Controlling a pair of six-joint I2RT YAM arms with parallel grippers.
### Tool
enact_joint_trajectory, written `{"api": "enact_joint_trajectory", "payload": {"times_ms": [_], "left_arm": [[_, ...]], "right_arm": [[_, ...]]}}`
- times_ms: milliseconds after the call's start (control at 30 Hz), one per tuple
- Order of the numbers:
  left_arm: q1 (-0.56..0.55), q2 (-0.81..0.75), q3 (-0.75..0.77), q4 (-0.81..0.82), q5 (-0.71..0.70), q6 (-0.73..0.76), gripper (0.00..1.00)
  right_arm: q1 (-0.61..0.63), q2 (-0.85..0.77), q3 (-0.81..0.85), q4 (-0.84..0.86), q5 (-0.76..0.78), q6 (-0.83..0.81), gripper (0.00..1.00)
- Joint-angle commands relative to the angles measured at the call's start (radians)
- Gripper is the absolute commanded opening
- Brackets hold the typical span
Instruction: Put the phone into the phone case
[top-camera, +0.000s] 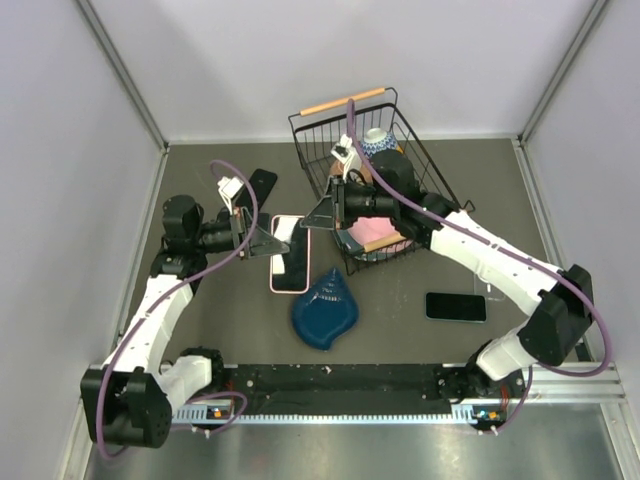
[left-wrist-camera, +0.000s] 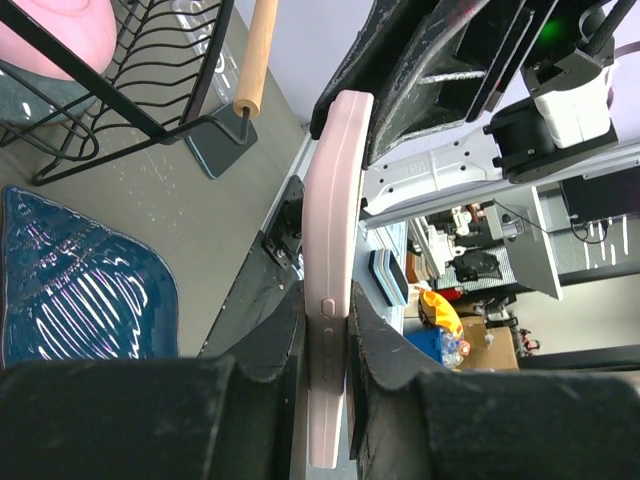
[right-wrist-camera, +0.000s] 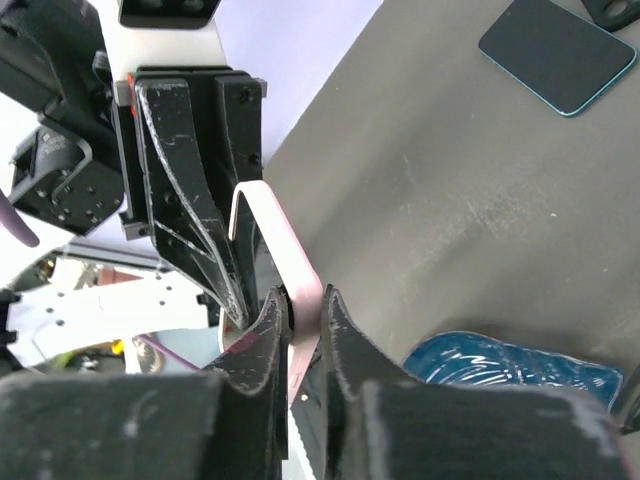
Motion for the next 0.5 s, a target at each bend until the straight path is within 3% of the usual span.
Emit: {"api": "enact_joint_trajectory", "payload": {"times_ms": [0,67,233,267,333,367,433,467], "left_arm": [[-0.005,-0.006,0.002,0.045,-0.072,-0.056,0.0],[-0.002,0.0,0.01,0.008,-0.09,-0.038,0.0],[0.062,0.026,0.031,-0.153,-0.127,0.056,0.0],[0.089,0.043,0.036,-0.17,-0.127,0.068,0.0],[0.124,0.062,0.05,-0.218,-0.142,0.101,0.0],[0.135,0.083,0.068,-0.283,-0.158,0.147,0.0],[0.161,0.111,0.088,-0.336,-0.205,0.192,0.0],[0.168,0.147,0.114,-0.404,-0.227,0.239,0.0]], "right_arm": [[0.026,-0.043,0.022,0.131,-0.046,0.073,0.0],[0.025,-0.047,0.022,0.11,-0.031,0.088,0.02],[0.017,-0.115,0.009,0.058,0.029,0.061,0.46],[0.015,-0.155,0.004,0.047,0.046,0.045,0.61],[0.008,-0.201,-0.022,0.028,0.078,0.033,0.73],[0.006,-0.242,-0.03,0.021,0.084,0.025,0.88],[0.0,-0.276,-0.048,-0.002,0.098,0.016,0.99],[-0.002,-0.311,-0.05,-0.012,0.112,0.002,0.99]]}}
